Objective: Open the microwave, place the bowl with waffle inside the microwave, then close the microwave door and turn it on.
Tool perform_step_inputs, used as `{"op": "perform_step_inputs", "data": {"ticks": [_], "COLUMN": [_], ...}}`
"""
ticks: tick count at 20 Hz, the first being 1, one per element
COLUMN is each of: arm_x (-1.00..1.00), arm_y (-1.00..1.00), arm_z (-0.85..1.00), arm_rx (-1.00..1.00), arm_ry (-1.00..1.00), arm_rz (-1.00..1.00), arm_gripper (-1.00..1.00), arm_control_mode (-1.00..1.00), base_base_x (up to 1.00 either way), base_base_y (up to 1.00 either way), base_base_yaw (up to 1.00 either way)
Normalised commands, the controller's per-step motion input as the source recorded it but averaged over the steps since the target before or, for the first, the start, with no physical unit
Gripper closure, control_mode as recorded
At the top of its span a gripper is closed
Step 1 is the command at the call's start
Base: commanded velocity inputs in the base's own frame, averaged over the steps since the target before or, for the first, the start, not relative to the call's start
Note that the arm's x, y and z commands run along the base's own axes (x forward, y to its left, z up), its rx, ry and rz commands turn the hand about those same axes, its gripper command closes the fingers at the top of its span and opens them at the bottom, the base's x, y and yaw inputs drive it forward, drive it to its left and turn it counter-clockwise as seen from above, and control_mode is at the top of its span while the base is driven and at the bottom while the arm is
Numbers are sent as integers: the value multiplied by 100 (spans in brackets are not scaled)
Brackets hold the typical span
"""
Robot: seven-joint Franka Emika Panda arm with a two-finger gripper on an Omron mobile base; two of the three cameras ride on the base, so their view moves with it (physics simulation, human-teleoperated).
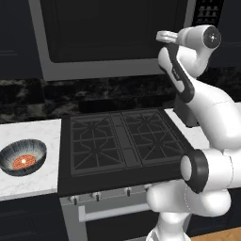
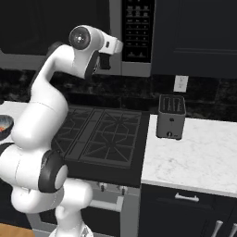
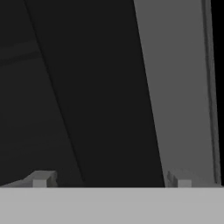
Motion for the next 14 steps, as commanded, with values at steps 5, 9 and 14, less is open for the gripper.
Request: {"op": "perform_step_inputs", "data": {"ticks": [5, 9, 14], "arm_x": [35, 37, 21], "arm_y": [-17, -9, 0], "arm_z": [-11, -12, -9], "arm_rx": [0, 0, 0], "arm_ry": [0, -1, -5], "arm_rz": [8, 6, 0], "arm_gripper": [-100, -100, 100], "arm_control_mode": [-100, -100, -100], "base_base_x": [0, 0, 0], "base_base_y": [0, 0, 0], "base_base_yaw": [0, 0, 0]}}
